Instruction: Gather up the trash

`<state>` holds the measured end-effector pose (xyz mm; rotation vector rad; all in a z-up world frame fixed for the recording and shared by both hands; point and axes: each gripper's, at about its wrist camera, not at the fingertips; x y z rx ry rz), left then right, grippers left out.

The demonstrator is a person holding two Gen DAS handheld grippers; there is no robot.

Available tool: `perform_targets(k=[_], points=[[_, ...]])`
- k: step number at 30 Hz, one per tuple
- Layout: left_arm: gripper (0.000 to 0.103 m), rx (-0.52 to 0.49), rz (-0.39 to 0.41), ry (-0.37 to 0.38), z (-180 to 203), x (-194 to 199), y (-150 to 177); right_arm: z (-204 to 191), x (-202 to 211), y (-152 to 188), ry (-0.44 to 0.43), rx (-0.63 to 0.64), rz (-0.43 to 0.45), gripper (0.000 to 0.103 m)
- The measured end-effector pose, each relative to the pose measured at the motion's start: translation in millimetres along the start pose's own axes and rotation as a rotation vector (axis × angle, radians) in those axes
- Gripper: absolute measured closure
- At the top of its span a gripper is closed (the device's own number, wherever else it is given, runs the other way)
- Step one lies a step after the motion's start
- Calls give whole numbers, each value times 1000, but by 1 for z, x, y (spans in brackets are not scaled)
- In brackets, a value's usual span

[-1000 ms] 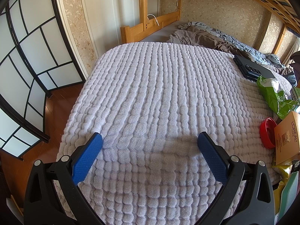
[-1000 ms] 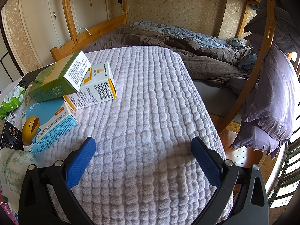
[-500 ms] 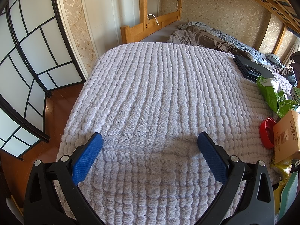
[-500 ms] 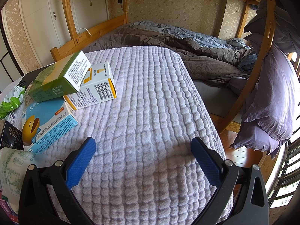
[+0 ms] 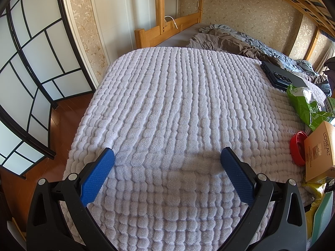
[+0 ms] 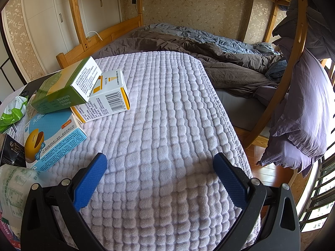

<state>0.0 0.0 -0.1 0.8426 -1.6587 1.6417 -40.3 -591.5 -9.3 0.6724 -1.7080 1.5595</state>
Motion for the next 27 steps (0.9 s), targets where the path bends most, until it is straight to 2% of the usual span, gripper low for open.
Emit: perform_targets(k=[24, 27], points=[[1, 0, 0, 0, 0, 0, 0, -1, 1, -1, 0, 0, 0, 4], [1, -12, -26, 6, 0, -1, -1, -1, 1, -2, 0, 4, -4, 4]])
Point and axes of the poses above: each gripper's, at about its wrist camera, not at the fingertips, and x roughly against the way its jaws point, z to its right, y to its underside, and after that the axes turned 1 degree about z, right-handed
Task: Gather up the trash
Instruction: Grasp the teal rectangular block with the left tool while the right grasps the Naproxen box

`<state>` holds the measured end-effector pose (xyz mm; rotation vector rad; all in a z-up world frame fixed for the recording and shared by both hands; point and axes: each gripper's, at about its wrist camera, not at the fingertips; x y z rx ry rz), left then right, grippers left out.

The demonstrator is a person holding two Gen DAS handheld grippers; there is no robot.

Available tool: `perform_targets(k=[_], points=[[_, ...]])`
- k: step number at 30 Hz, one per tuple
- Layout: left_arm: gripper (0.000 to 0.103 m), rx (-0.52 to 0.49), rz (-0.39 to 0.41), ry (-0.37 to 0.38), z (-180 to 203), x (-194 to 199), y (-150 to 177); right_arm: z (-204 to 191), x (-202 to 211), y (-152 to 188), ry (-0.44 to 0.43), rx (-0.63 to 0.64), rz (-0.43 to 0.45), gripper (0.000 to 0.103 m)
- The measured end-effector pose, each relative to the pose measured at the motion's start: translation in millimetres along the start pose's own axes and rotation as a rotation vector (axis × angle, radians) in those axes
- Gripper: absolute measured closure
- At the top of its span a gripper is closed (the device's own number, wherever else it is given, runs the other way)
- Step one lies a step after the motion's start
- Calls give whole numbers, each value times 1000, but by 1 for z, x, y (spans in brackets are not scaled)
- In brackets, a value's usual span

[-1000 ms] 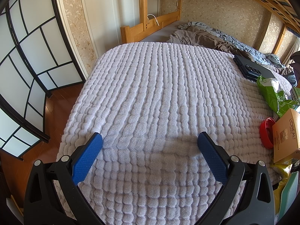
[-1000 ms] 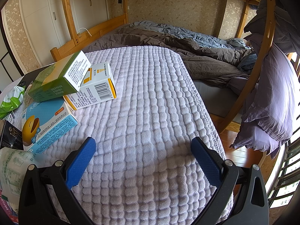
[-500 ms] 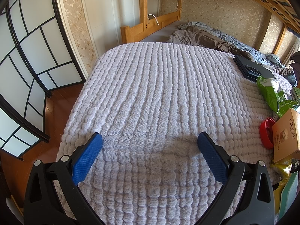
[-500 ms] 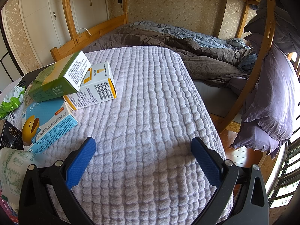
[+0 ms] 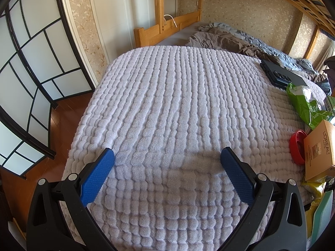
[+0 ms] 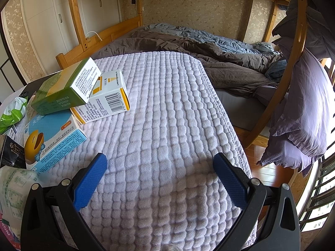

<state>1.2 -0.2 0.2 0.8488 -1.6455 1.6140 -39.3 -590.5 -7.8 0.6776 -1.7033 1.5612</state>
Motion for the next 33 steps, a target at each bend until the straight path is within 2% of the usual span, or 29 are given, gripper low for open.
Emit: perform_targets(k=[2, 5, 10, 11, 14, 17, 21, 24, 27, 31, 33], points=[[1, -2, -29, 11, -1, 0, -2, 1, 0, -1, -10, 9, -13, 4], [1, 0, -19, 50, -1, 8, -4, 8, 5, -4, -31, -9, -16, 4], [1, 40, 77, 94, -3, 50, -2, 30, 35, 8, -35, -67, 20, 4], [1, 33, 86, 109, 4, 57, 1, 31, 45, 9, -36, -58, 41, 4], [1, -26, 136, 81, 16, 81, 9, 21, 77, 12, -28, -4, 94, 4], [1, -56, 181, 123, 29, 105, 19, 8, 111, 19, -40, 46, 145, 4], [1, -89, 147, 126, 58, 129, 34, -18, 149, 39, -88, 119, 182, 4], [1, -81, 114, 199, 81, 136, 45, -48, 167, 60, -128, 198, 185, 6], [1, -59, 55, 267, 104, 133, 54, -71, 173, 82, -129, 253, 172, 11], [1, -59, -10, 267, 131, 117, 64, -84, 165, 102, -164, 234, 126, 12], [3, -35, -45, 280, 136, 107, 67, -86, 157, 109, -162, 225, 104, 16]])
Point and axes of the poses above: each gripper's, at about its wrist camera, not at the fingertips, and x roughly against the way its jaws point, z to its right, y to its underside, and after that the axes turned 1 degree about z, right-handed
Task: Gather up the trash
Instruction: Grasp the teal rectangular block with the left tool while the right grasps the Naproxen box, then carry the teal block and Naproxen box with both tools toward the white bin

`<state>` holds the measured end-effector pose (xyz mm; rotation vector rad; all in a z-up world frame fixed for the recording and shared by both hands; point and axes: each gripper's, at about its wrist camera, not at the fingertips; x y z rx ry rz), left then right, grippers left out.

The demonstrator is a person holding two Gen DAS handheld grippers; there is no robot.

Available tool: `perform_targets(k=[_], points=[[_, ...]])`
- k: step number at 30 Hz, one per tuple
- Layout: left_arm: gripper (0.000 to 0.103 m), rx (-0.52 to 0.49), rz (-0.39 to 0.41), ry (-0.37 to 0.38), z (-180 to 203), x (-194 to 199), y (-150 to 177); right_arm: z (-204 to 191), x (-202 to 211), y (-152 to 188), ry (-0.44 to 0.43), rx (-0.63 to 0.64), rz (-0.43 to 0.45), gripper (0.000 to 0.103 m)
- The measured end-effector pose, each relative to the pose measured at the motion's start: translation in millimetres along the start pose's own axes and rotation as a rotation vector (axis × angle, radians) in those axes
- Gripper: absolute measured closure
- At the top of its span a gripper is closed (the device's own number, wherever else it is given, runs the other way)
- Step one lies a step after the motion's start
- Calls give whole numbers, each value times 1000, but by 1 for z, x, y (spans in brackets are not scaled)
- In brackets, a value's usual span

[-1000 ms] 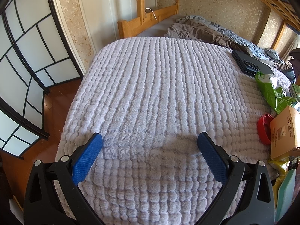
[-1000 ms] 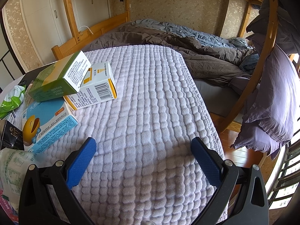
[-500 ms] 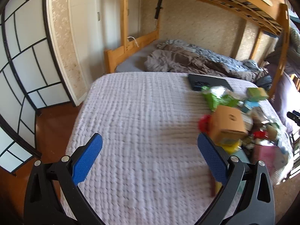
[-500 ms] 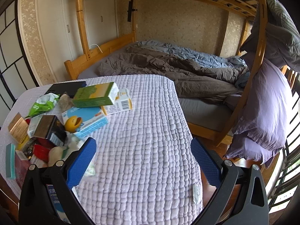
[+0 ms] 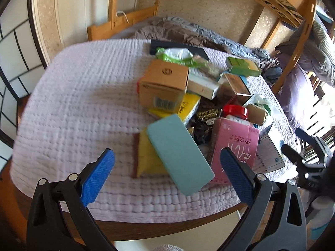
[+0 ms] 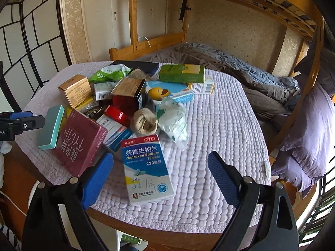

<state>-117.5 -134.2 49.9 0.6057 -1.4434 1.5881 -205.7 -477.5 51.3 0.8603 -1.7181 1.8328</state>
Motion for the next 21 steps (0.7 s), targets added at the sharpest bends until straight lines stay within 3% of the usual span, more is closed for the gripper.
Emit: perform_targets(k=[7, 14, 18, 21], points=[[21, 45, -66, 4, -1, -24, 5, -5, -17, 11, 4, -2, -51, 21], [35, 7, -39, 26, 3, -22, 8, -3, -29, 14, -27, -7, -93, 54], [56, 4, -12, 43, -2, -11, 4, -2, -23, 12, -44, -23, -72, 58], [56, 1, -18, 54, -7, -8, 4, -3, -19, 11, -51, -17, -62, 58]])
Point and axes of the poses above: each gripper's, at about its wrist camera, not at the fingertips, and x roughly against the way its jaws point, z to its right, y to its underside, and after that the axes turned 1 degree about z, right-handed
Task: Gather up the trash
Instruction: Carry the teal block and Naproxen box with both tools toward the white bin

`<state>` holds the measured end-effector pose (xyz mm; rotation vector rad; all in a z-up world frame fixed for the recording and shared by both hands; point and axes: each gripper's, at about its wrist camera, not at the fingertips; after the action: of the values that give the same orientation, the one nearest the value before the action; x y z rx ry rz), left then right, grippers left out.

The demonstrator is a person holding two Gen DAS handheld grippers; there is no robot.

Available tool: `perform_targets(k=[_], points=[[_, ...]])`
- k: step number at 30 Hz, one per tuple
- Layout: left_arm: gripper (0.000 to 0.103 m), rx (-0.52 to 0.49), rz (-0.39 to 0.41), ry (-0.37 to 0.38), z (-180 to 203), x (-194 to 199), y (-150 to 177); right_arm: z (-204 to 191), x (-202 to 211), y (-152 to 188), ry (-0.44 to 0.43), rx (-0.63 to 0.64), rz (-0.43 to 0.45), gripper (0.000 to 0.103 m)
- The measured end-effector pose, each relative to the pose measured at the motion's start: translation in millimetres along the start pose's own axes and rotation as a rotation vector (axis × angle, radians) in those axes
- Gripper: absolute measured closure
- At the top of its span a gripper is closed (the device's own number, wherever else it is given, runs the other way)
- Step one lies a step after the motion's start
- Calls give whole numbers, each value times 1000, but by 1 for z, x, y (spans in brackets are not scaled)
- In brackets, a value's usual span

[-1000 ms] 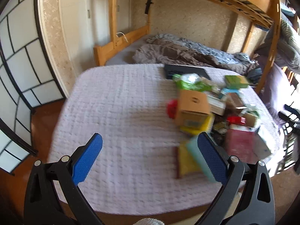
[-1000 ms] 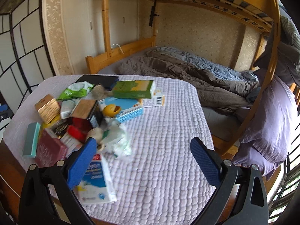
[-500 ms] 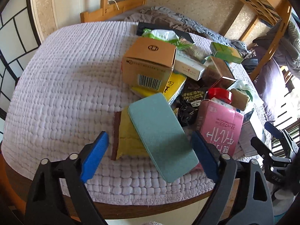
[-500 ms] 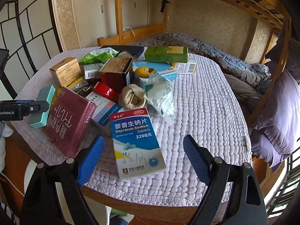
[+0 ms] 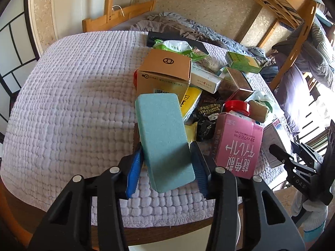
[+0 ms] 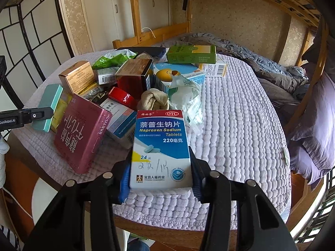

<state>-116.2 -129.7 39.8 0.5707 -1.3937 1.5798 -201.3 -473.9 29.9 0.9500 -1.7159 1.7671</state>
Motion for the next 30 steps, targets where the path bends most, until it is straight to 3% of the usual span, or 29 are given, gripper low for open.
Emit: perform_targets(k=[4, 12, 21, 30], points=[[56, 9, 2, 30, -6, 4, 3, -3, 4, 1, 2, 10, 4, 58], [56, -29, 48, 19, -7, 32, 11, -10, 25, 1, -29, 6, 36, 58], [56, -60, 34, 21, -2, 50, 35, -28, 49, 8, -18, 42, 60, 58], [56, -69, -11, 55, 2, 61, 63, -55, 71, 27, -98, 81, 42, 58]])
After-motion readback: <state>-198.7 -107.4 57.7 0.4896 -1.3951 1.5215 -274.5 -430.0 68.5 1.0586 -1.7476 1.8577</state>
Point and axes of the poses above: each gripper's, at about its wrist camera, not at the fingertips, and x roughly against the way its jaws point, z to its right, y to its underside, and after that the axes turned 1 degree about z, right-handed
